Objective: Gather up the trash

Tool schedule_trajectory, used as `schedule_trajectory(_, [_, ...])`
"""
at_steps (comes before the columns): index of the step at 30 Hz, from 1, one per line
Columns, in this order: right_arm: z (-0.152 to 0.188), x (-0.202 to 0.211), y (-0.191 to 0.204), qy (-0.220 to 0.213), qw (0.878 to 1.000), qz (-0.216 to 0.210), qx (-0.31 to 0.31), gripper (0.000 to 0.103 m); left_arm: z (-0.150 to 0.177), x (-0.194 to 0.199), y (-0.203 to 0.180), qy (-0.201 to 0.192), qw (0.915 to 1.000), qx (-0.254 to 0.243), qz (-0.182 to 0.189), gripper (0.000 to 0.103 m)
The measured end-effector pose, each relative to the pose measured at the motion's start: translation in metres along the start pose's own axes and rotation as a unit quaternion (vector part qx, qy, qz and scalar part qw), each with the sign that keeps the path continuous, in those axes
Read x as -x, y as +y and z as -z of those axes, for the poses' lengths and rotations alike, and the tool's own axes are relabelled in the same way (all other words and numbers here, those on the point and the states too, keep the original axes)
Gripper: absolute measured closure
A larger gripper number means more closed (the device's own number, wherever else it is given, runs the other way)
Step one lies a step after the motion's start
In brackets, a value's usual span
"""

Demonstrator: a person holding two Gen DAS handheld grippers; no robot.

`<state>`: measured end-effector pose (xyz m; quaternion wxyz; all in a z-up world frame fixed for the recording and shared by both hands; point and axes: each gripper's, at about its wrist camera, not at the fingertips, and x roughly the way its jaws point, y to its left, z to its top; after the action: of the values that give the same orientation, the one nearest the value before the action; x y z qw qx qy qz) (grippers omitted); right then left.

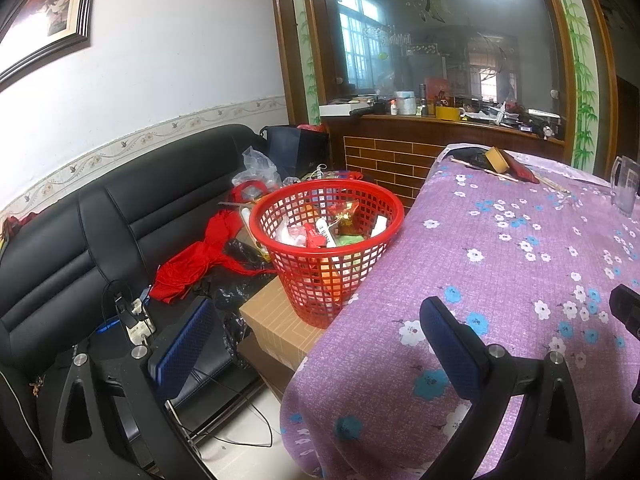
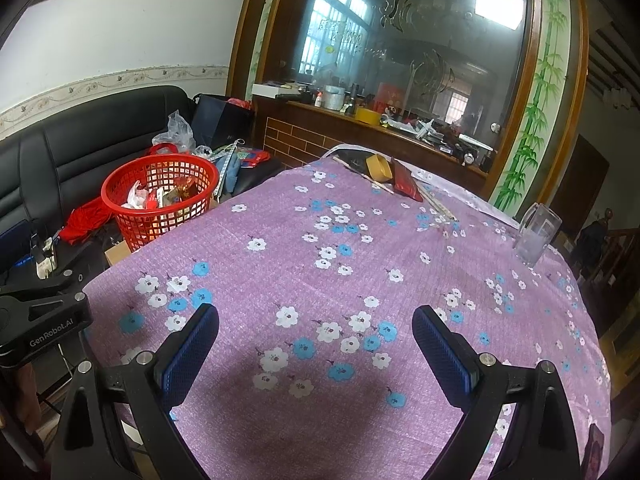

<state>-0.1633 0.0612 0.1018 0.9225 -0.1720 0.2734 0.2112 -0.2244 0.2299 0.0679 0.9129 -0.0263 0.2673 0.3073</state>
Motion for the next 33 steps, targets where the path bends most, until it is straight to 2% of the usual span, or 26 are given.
schedule_trajectory(24, [0.002, -0.006, -0.004, 0.003, 1.0, -0.007, -0.012, 0.004, -0.002, 0.001, 0.0, -0.008, 0.9999, 0.004, -0.005, 0.001])
schedule_trajectory(33, [-0.016, -0.027, -0.012, 0.012, 0.999, -0.008, -0.032, 0.004, -0.008, -0.004, 0.007, -0.022, 0.9995, 0.019, -0.015, 0.001])
